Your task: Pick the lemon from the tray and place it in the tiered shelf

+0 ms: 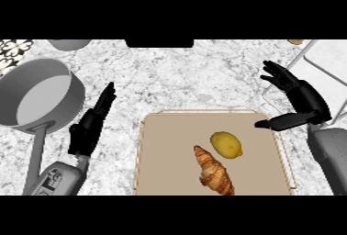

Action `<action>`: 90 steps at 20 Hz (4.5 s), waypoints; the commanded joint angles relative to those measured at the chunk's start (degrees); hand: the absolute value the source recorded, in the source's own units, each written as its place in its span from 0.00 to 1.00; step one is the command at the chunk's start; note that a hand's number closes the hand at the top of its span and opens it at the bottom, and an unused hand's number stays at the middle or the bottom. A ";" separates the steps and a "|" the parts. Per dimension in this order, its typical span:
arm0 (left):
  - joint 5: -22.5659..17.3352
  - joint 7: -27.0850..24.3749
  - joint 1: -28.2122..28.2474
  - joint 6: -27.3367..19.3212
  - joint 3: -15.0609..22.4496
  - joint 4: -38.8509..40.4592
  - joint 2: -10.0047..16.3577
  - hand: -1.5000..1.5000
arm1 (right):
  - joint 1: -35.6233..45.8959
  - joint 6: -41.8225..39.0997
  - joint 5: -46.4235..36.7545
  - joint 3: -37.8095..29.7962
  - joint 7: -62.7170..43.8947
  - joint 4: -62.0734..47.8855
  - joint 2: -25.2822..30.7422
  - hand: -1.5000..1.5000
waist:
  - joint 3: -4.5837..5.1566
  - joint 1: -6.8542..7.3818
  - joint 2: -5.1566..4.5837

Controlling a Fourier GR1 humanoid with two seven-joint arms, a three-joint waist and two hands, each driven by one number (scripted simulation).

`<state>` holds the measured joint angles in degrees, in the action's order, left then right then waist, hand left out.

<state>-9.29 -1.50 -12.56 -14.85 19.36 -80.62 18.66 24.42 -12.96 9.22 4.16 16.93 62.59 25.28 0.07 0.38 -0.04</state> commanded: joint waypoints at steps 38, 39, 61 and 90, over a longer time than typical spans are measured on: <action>8.76 3.29 -1.39 5.84 -8.94 1.24 -6.97 0.50 | -3.46 -24.44 -24.80 14.08 -55.49 52.48 -2.36 0.00 | -0.06 -0.52 0.08; 7.44 2.72 4.37 8.06 -8.36 -3.65 -5.78 0.50 | -3.06 -23.77 -27.27 15.18 -55.69 50.81 -3.74 0.00 | -0.07 -0.22 0.10; 13.99 4.71 0.93 11.14 -13.21 -2.25 -11.16 0.50 | -4.94 -30.14 -42.19 12.34 -46.64 43.32 -11.58 0.00 | -0.07 -0.29 0.05; 16.41 3.36 7.68 16.11 -16.05 -7.61 -12.45 0.50 | -8.73 -21.70 -59.94 12.13 -28.30 27.08 -14.05 0.00 | -0.08 -0.14 0.07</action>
<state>7.17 1.90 -8.84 -0.11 2.97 -84.20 5.65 14.18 -34.53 -49.90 18.08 -14.05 92.57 10.72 -0.01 0.10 0.01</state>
